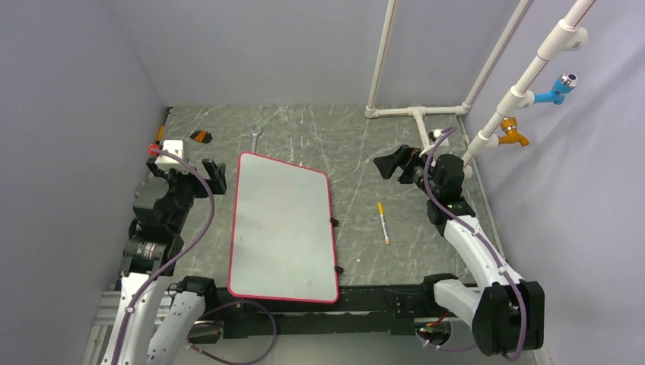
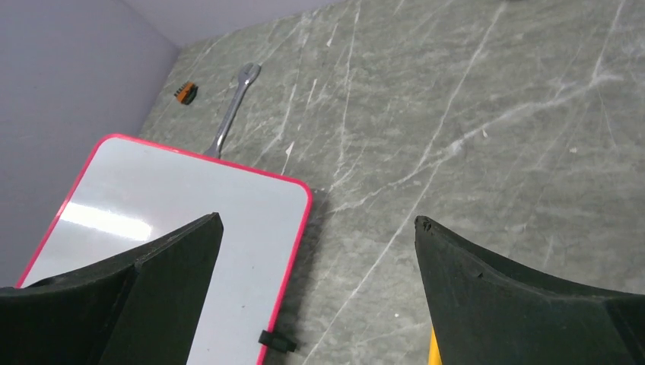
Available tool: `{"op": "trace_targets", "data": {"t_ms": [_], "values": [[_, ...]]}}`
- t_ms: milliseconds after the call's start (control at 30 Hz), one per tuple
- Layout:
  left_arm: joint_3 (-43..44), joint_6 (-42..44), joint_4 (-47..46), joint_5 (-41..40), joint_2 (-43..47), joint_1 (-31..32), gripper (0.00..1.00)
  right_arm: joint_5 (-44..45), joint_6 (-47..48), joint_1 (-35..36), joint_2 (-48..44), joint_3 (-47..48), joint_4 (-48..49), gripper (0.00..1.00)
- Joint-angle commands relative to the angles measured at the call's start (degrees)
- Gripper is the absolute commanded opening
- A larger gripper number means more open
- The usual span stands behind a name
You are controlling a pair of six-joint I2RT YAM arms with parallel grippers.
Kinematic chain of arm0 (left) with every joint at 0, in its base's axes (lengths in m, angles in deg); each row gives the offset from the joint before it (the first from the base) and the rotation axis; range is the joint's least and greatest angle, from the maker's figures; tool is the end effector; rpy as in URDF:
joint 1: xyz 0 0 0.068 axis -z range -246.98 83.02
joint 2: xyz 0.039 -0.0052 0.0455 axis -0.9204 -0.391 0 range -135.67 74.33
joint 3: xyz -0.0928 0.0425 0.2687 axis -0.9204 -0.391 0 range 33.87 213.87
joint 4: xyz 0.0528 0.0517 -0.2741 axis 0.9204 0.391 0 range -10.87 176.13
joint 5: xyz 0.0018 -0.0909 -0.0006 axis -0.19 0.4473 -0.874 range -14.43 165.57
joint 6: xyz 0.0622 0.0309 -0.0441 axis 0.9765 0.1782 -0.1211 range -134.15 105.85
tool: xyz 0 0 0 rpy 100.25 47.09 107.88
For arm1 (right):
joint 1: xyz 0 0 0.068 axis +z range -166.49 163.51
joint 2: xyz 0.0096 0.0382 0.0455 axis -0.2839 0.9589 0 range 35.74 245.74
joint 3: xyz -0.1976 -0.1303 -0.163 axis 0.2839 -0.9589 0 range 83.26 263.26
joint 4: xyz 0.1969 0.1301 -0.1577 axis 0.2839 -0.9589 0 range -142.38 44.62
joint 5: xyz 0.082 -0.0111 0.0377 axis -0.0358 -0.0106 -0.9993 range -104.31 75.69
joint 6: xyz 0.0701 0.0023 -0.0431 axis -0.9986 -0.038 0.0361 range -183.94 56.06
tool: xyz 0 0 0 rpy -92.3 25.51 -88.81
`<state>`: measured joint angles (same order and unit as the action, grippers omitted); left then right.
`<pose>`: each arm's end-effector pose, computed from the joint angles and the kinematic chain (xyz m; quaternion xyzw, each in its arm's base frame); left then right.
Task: Write a sentence on the whiteboard
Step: Adjust the whiteboard at the center of the board.
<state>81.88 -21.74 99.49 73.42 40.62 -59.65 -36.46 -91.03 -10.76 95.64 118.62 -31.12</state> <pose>0.1771 -0.0201 0.3775 -0.0142 0.7434 -0.0730 0.6647 0.2835 0.0556 0.2727 0.0185 0.7630 0.3192 0.5617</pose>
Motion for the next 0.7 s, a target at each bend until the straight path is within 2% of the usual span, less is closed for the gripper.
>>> {"op": "trace_targets", "data": {"t_ms": [0,133,267,500,667], "values": [[0.77,-0.30,-2.07,0.56,1.23,0.14,0.99,2.47,-1.65,0.29,-2.17,1.56,-6.73,1.00],[0.70,-0.58,-2.21,0.30,1.61,0.05,0.99,11.02,-0.51,2.71,-1.87,5.90,-21.10,1.00],[1.20,-0.95,-1.60,0.10,1.34,0.05,0.99,17.36,1.22,7.23,-0.75,9.66,-29.59,1.00],[0.95,-1.04,-1.82,0.36,1.94,0.05,0.99,20.41,1.01,11.29,3.91,14.78,-40.48,1.00],[1.55,-1.19,-1.12,0.98,1.15,0.05,0.99,21.50,0.86,12.66,6.00,12.72,-41.12,1.00]]}}
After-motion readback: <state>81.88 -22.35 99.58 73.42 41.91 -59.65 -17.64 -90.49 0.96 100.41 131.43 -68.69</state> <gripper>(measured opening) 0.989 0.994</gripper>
